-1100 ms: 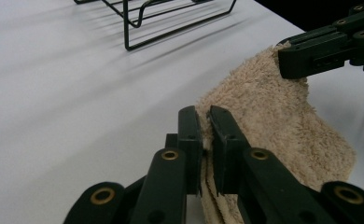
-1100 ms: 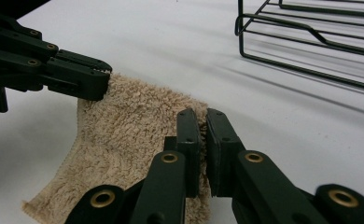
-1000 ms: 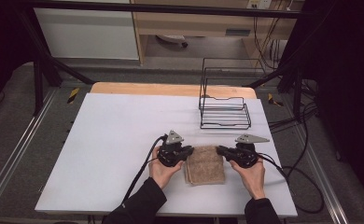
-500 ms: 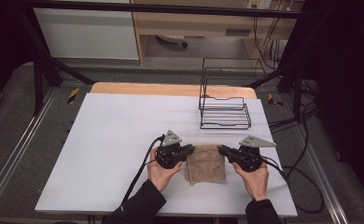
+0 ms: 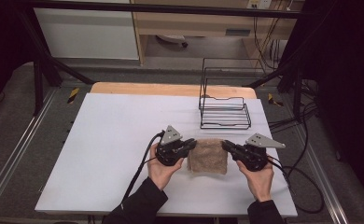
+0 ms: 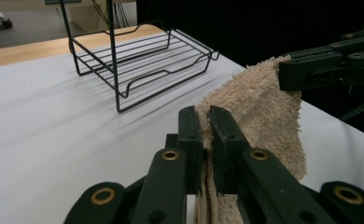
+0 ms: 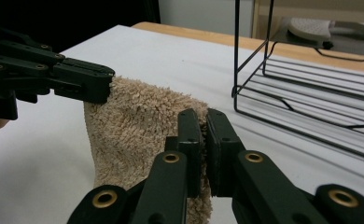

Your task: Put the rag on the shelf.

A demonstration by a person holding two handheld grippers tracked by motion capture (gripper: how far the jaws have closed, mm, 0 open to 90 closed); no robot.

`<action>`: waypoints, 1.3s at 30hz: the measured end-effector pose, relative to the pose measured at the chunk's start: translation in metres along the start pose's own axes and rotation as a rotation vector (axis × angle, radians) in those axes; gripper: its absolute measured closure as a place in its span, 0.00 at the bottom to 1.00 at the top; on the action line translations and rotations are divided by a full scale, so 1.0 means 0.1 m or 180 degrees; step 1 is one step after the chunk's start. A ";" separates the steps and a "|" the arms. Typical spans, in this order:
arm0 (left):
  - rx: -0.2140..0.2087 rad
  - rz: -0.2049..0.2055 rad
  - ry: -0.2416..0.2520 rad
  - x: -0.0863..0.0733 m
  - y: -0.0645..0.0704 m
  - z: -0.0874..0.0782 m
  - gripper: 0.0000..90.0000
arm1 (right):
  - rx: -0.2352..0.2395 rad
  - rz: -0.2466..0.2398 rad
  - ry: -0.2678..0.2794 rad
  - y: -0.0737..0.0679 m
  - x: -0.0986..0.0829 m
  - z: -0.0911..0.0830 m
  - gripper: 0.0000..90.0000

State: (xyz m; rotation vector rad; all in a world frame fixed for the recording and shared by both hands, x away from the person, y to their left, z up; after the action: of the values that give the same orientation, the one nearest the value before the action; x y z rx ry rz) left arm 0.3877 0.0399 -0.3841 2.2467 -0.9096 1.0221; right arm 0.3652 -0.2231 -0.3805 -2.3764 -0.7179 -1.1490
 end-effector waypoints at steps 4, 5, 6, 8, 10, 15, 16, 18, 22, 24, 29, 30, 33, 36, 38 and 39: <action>0.0007 0.0039 0.0044 0.06 0.02 -0.03 0.92 | -0.0024 -0.0007 0.0065 0.00 0.02 -0.04 0.95; 0.0007 0.0039 0.0053 0.07 0.02 -0.03 0.92 | -0.0037 -0.0023 0.0101 0.00 0.03 -0.06 0.95; 0.0004 0.0041 0.0068 0.08 0.03 -0.04 0.92 | -0.0046 -0.0027 0.0123 -0.01 0.04 -0.07 0.95; 0.0009 0.0048 0.0104 0.11 0.03 -0.05 0.92 | -0.0060 -0.0039 0.0142 -0.01 0.05 -0.08 0.95; 0.0005 0.0050 0.0137 0.13 0.04 -0.06 0.92 | -0.0078 -0.0050 0.0180 -0.01 0.06 -0.11 0.95; 0.0002 0.0070 0.0201 0.19 0.04 -0.09 0.92 | -0.0111 -0.0066 0.0262 -0.03 0.12 -0.17 0.95; 0.0004 0.0077 0.0210 0.20 0.04 -0.09 0.92 | -0.0110 -0.0069 0.0273 -0.03 0.12 -0.18 0.95; 0.0014 0.0087 0.0246 0.22 0.05 -0.11 0.92 | -0.0123 -0.0076 0.0289 -0.03 0.13 -0.19 0.95; 0.0016 0.0096 0.0306 0.27 0.06 -0.15 0.92 | -0.0137 -0.0096 0.0341 -0.04 0.17 -0.22 0.95; 0.0022 0.0103 0.0323 0.30 0.06 -0.16 0.92 | -0.0145 -0.0098 0.0378 -0.05 0.19 -0.24 0.95; 0.0017 0.0126 0.0386 0.35 0.07 -0.20 0.92 | -0.0161 -0.0104 0.0436 -0.06 0.23 -0.29 0.95; 0.0015 0.0131 0.0401 0.37 0.07 -0.20 0.92 | -0.0162 -0.0111 0.0440 -0.06 0.24 -0.30 0.95; 0.0011 0.0149 0.0440 0.41 0.09 -0.23 0.92 | -0.0186 -0.0122 0.0481 -0.06 0.28 -0.34 0.95; 0.0025 0.0184 0.0484 0.48 0.10 -0.27 0.92 | -0.0206 -0.0141 0.0533 -0.07 0.32 -0.37 0.95; 0.0017 0.0192 0.0510 0.51 0.11 -0.29 0.92 | -0.0219 -0.0149 0.0571 -0.07 0.35 -0.40 0.95; 0.0013 0.0194 0.0522 0.53 0.12 -0.30 0.92 | -0.0221 -0.0154 0.0594 -0.07 0.36 -0.42 0.95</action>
State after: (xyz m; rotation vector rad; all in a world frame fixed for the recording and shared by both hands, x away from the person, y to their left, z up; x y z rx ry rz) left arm 0.3916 0.0330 -0.3229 2.1137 -0.9099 1.2168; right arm 0.3552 -0.2308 -0.3263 -2.2793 -0.6853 -1.4153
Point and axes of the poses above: each handheld gripper's, and its own axes: z roughly forward along the jaws, x roughly out of its top, y roughly to its right, the point moved 1 cm from there along z, roughly forward along the jaws, and after that the axes turned 13 degrees about -y, right-handed, at the moved point
